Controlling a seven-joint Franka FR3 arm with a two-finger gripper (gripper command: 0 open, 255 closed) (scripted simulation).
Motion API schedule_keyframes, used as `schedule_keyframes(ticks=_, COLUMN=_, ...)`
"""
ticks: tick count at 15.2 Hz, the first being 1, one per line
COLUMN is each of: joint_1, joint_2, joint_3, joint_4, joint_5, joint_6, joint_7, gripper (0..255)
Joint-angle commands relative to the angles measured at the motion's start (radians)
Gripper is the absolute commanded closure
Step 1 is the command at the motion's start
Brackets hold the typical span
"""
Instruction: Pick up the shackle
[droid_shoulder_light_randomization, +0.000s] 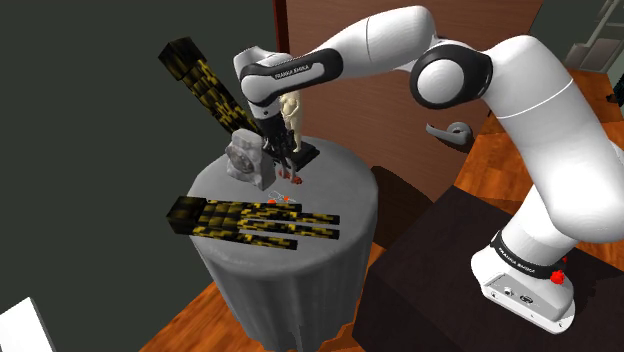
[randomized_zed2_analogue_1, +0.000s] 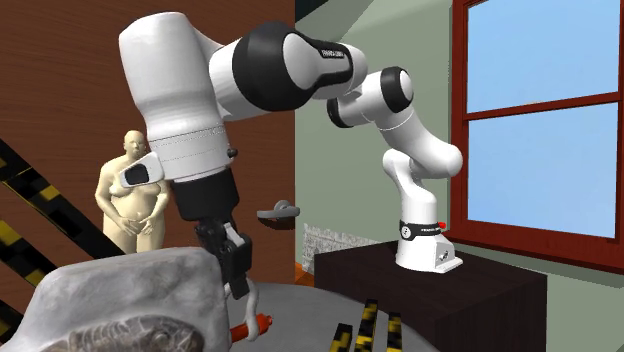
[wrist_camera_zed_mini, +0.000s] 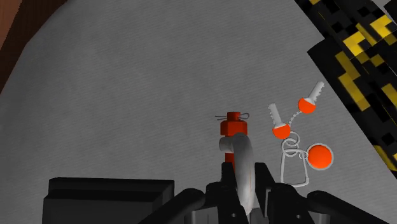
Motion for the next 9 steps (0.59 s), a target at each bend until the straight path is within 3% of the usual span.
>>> schedule_keyframes(ticks=1, joint_1=0.0, joint_2=-0.01, joint_3=0.001, joint_4=0.008, joint_5=0.001, joint_6=-0.019, joint_7=-0.001, gripper=255)
schedule_keyframes(ticks=9, joint_1=0.004, joint_2=-0.026, joint_3=0.003, joint_4=0.064, joint_5=0.004, joint_6=-0.09, joint_7=-0.003, gripper=255)
